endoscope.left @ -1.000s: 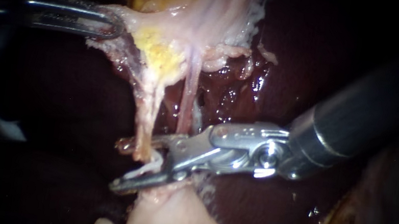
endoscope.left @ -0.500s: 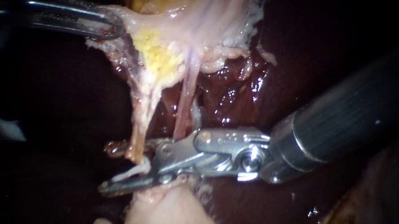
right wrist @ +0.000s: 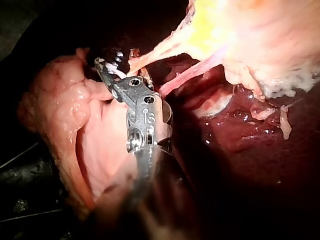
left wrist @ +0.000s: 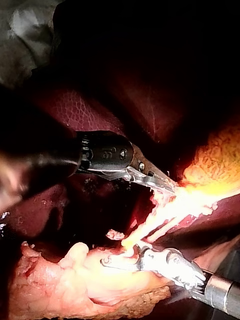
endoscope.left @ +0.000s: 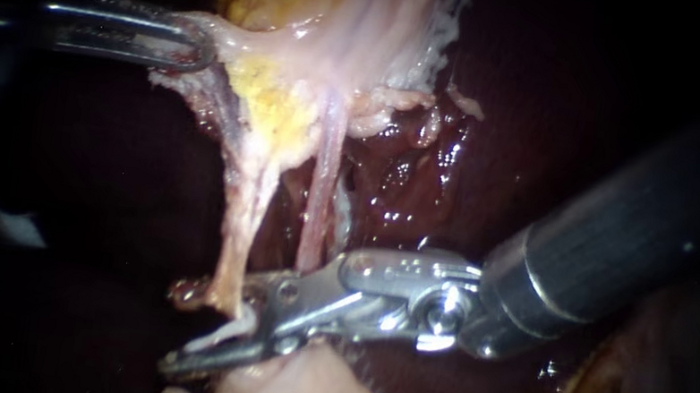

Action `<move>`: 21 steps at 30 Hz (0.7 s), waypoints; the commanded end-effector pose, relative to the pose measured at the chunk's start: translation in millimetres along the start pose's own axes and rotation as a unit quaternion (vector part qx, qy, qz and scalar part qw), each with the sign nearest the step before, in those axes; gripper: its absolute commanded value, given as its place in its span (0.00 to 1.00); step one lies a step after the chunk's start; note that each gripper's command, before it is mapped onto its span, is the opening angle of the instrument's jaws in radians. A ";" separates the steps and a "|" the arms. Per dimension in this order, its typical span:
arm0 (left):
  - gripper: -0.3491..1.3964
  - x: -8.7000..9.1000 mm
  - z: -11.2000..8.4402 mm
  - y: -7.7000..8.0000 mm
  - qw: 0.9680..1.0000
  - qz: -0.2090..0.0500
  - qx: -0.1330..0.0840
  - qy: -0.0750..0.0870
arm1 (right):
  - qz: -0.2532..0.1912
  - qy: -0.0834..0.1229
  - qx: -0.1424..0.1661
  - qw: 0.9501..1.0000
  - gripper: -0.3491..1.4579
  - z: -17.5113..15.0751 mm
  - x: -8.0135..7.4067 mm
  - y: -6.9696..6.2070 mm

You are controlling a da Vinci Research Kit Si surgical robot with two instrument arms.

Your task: Clipping first clip left tube

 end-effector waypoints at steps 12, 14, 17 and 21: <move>0.00 -0.1 0.1 -0.2 1.000 0.000 -0.001 0.000 | 0.001 0.002 0.007 1.000 0.42 0.3 0.3 -0.7; 0.00 -0.1 0.1 -0.3 1.000 0.000 -0.001 0.000 | 0.001 0.004 0.007 1.000 0.42 0.2 0.3 -0.8; 0.00 -0.1 0.1 -0.3 1.000 0.000 -0.001 0.000 | 0.004 0.004 0.008 1.000 0.42 0.3 0.3 -1.0; 0.00 -0.1 0.1 -0.3 1.000 0.000 -0.001 0.000 | 0.003 0.005 0.009 1.000 0.41 0.4 0.4 -1.1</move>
